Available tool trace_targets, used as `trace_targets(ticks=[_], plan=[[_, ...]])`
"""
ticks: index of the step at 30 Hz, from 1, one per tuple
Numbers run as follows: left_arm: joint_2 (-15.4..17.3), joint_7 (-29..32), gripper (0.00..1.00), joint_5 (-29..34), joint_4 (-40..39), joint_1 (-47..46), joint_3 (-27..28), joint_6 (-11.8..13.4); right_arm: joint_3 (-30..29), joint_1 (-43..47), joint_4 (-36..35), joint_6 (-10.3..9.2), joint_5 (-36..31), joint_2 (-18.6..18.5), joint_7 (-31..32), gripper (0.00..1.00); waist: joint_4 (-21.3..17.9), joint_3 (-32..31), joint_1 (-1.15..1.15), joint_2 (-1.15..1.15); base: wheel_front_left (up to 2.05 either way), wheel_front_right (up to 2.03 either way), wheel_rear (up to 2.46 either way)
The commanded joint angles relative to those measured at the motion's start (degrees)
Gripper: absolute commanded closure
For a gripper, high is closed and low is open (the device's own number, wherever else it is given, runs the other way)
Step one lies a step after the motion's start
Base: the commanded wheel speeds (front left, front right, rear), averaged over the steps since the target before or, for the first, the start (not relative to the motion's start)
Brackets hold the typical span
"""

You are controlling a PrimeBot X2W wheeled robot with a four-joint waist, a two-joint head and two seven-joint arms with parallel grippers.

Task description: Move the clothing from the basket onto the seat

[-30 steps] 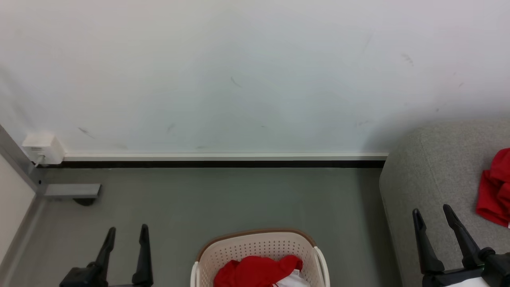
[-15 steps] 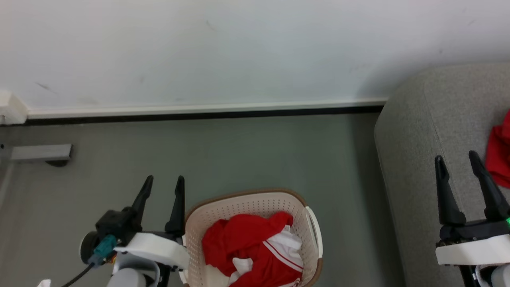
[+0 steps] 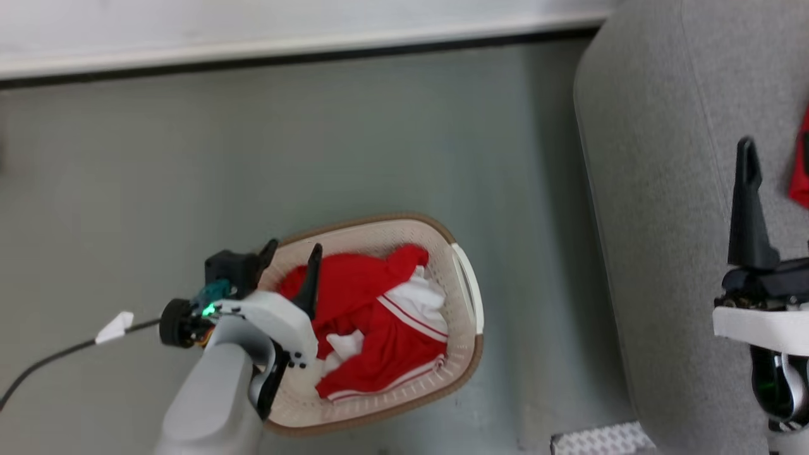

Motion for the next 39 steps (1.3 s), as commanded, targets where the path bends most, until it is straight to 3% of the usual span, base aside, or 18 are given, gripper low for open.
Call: trace_targets(ticks=[1, 17, 29, 39], plan=[[0.41, 0.16, 0.0, -0.08, 1.23, -1.41, -0.12, -0.19, -0.08, -0.8, -0.51, -0.13, 0.3, 0.24, -0.17, 0.0, -2.23, 3.92, -0.02, 0.0, 0.0, 0.0, 0.0], [0.26, 5.52, 0.0, 2.45, 23.6, -19.49, -5.98, -0.72, 0.81, -7.89, -10.93, -0.13, 1.63, 2.65, -0.17, 0.0, -7.47, 21.07, -0.02, 0.0, 0.0, 0.0, 0.0], [3.84, 12.48, 0.0, 3.37, 27.23, -25.26, -7.74, 0.95, 1.86, -9.97, -18.15, -0.13, 1.99, 5.51, -0.17, 0.0, -13.12, 28.33, -0.02, 0.0, 0.0, 0.0, 0.0], [5.03, 26.09, 0.0, 5.09, 27.83, -23.9, -11.19, 1.72, 0.8, -7.26, -18.85, -0.13, 1.17, 6.39, -0.17, 0.0, -13.44, 28.78, -0.02, 0.0, 0.0, 0.0, 0.0]])
